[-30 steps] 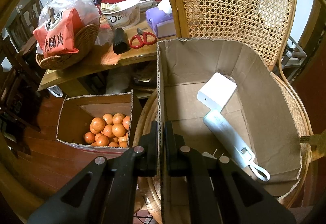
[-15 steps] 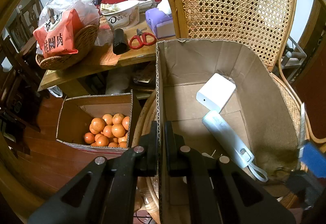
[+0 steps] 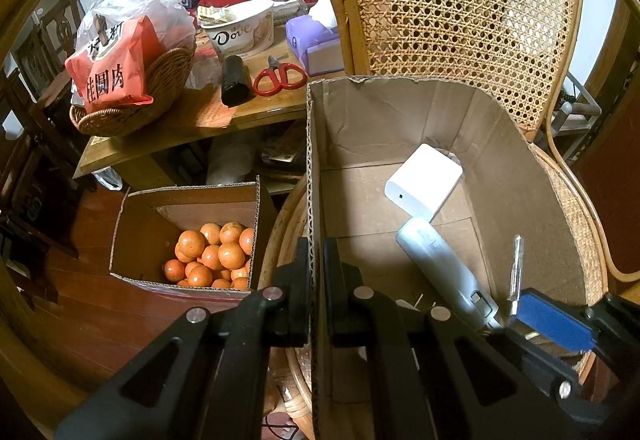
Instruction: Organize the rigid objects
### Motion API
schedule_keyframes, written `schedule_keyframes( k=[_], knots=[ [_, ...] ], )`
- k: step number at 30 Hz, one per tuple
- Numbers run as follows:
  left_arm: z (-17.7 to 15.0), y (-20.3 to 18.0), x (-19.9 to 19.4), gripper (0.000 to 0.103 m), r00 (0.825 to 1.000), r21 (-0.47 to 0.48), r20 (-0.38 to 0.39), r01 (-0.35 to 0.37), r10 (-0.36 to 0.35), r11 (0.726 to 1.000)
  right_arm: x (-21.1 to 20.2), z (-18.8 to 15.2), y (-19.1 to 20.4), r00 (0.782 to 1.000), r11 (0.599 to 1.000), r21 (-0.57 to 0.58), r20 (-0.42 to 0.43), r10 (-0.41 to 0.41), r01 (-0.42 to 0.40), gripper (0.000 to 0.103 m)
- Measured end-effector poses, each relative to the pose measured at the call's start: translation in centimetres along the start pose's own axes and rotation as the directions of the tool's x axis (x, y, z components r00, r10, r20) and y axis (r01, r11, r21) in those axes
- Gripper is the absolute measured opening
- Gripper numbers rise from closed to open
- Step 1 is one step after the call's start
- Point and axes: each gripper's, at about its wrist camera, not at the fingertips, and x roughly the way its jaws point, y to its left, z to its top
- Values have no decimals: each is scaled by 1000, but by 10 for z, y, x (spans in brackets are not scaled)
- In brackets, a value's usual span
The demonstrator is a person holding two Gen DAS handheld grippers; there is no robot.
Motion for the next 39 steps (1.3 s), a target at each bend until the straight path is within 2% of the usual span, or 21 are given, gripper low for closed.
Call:
schedule_keyframes(
  k=[3, 6, 9, 13, 18, 26, 31, 39],
  knots=[
    [-1, 1, 0, 5, 1000, 2, 0, -1, 1, 1000, -5, 3, 0, 999, 1000, -16, 35, 4, -4, 28],
    [-2, 2, 0, 5, 1000, 3, 1, -1, 1, 1000, -16, 6, -4, 997, 1000, -7, 77, 1, 0, 47],
    [-2, 3, -1, 5, 1000, 1, 1, 4, -4, 1000, -22, 10, -10, 995, 1000, 27, 100, 12, -15, 55],
    [-2, 4, -2, 5, 1000, -9, 4, 5, -5, 1000, -38, 15, -24, 987, 998, 60, 158, -16, 6, 78],
    [-2, 1, -1, 5, 1000, -1, 0, 3, -3, 1000, -60, 23, -52, 977, 990, 139, 208, -48, 19, 94],
    [-2, -1, 0, 5, 1000, -9, -3, -1, 1, 1000, -69, 29, -105, 959, 959, 246, 208, -194, 141, 95],
    [-2, -1, 0, 4, 1000, -9, -3, 1, -1, 1000, -51, 31, -125, 951, 939, 260, 151, -269, 225, 95],
    [-2, 0, 0, 4, 1000, -4, -3, -3, 3, 1000, -13, 31, -148, 946, 915, 280, 56, -319, 292, 95]
  ],
)
